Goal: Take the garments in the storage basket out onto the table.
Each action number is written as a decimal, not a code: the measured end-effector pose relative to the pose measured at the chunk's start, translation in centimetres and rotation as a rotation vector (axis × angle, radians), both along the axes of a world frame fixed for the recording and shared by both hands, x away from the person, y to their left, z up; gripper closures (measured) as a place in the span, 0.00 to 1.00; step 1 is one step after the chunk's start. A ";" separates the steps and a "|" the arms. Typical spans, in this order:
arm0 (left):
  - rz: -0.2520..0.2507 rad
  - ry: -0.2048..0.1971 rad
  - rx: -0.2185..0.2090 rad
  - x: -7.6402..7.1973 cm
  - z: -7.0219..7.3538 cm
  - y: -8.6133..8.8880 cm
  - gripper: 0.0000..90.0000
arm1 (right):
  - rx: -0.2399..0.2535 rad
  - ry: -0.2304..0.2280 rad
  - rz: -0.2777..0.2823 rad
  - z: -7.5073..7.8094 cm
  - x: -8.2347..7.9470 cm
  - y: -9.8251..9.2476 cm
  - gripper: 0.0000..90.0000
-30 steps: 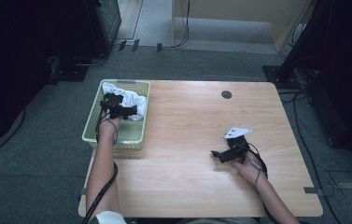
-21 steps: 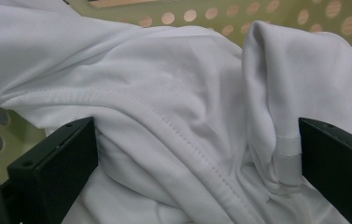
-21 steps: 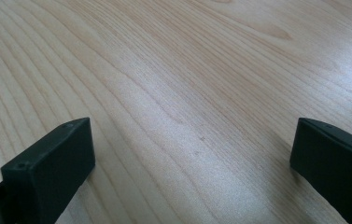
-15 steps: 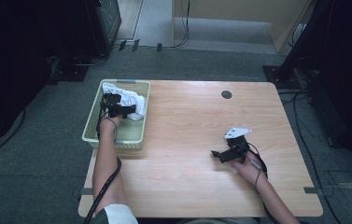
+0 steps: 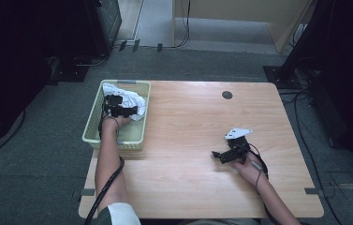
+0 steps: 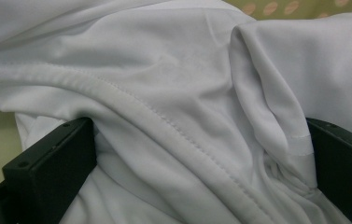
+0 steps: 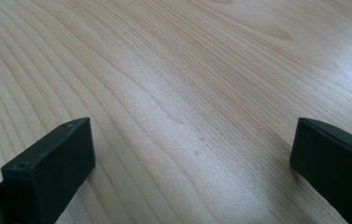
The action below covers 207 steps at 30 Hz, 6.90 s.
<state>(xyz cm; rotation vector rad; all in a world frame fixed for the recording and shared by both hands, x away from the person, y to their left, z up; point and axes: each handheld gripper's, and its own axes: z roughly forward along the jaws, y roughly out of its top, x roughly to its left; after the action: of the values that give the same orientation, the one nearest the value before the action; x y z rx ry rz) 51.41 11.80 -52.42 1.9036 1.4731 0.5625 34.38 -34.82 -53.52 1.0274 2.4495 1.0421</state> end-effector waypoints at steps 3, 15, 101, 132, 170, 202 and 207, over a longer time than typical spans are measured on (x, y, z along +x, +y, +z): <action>-0.007 0.009 0.005 0.2 0.1 0.0 0.00 | 0.000 0.000 0.000 0.0 0.0 0.0 0.00; 0.047 -0.002 -0.054 -0.1 0.7 -1.6 0.51 | -0.002 -0.001 -0.001 0.0 0.0 0.0 0.00; 0.046 0.058 -0.087 -5.6 11.1 -2.9 0.77 | 0.000 -0.002 -0.006 0.0 0.0 0.0 0.00; -0.017 0.032 -0.060 -7.6 17.7 -5.2 0.78 | 0.000 -0.002 -0.006 0.0 0.0 0.0 0.00; -0.215 0.009 -0.088 -11.0 23.2 -13.5 0.77 | -0.001 -0.002 -0.006 0.0 0.0 0.0 0.00; -0.266 0.080 -0.117 -11.1 14.3 -17.9 0.77 | 0.000 -0.003 -0.006 0.0 0.0 0.0 0.00; -0.265 0.077 -0.122 -11.3 13.5 -18.4 0.77 | 0.000 -0.003 -0.006 0.0 0.0 0.0 0.00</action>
<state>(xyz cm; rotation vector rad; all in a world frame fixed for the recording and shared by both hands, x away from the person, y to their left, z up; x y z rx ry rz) 40.13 -6.57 -38.96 2.0002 1.2439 0.2741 34.40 -34.80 -53.51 1.0320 2.4429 1.0415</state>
